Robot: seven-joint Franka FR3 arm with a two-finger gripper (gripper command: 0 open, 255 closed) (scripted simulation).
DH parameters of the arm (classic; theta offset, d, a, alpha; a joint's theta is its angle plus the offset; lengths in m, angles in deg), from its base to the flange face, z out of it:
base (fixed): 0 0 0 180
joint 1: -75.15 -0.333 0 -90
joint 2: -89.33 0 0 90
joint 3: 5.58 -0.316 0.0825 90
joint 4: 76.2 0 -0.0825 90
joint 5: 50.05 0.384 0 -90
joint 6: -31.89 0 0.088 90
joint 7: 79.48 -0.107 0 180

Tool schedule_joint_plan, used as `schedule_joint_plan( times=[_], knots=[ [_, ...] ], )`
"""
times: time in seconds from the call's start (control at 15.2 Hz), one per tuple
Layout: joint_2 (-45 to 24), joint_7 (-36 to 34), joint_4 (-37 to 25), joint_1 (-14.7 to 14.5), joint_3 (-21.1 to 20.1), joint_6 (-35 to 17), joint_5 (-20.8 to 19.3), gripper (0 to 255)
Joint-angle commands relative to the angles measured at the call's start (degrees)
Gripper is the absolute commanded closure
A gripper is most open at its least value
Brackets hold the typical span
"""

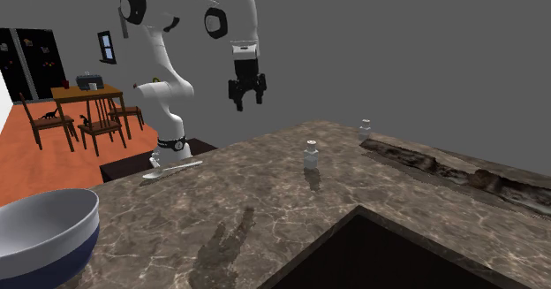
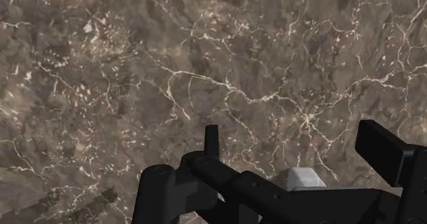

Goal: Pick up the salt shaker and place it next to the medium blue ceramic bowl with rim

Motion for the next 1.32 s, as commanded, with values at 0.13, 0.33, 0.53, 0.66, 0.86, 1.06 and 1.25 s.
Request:
schedule_joint_plan(
  times=[0.13, 0.33, 0.53, 0.66, 0.86, 1.06, 1.25],
  knots=[
    [-9.2, -3.6, -6.0, -0.5, -1.7, -2.9, 0.0, 0],
    [-16.1, -6.1, -11.2, -1.0, -2.6, -4.2, -0.4, 0],
    [-23.1, -8.6, -17.1, -1.6, -3.2, -4.9, -1.0, 0],
    [-27.7, -10.2, -21.5, -2.1, -3.4, -5.0, -1.6, 0],
    [-34.9, -12.5, -28.8, -3.0, -3.5, -4.5, -2.3, 0],
    [-42.4, -14.6, -37.2, -4.1, -3.4, -3.3, -3.1, 0],
    [-45.5, -15.4, -40.2, -4.6, -3.3, -3.3, -3.3, 0]
  ],
)
